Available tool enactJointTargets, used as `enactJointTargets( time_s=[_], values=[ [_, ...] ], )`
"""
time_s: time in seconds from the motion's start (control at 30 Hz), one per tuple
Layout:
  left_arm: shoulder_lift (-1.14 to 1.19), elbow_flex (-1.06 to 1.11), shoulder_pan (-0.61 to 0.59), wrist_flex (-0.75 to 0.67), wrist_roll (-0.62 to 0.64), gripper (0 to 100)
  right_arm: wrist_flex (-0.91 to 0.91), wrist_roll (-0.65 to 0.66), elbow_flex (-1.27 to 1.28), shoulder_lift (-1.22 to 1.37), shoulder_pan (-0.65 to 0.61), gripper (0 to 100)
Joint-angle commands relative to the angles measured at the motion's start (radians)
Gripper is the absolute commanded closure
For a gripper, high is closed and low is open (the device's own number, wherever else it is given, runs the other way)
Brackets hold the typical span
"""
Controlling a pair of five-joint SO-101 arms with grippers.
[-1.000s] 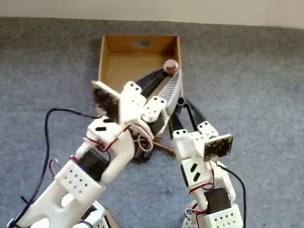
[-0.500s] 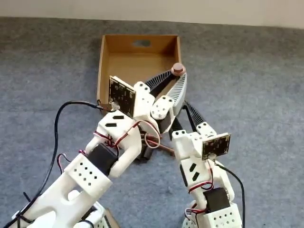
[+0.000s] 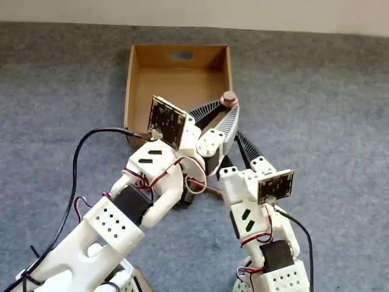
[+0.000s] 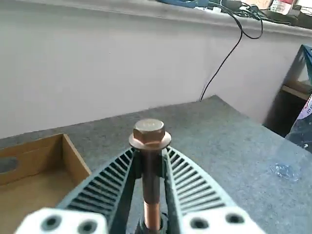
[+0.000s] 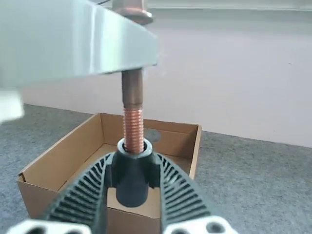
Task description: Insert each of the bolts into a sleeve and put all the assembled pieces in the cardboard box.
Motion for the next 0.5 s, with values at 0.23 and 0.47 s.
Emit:
enactJointTargets(
  time_s=[0.23, 0.47],
  values=[
    [-0.005, -0.008, 0.030, 0.069, -0.199, 99, -0.019, -0.003, -0.007, -0.010, 0.013, 99.3],
    [-0.005, -0.010, 0.030, 0.118, -0.196, 99, -0.019, -0.003, -0.007, -0.010, 0.016, 99.3]
  ],
)
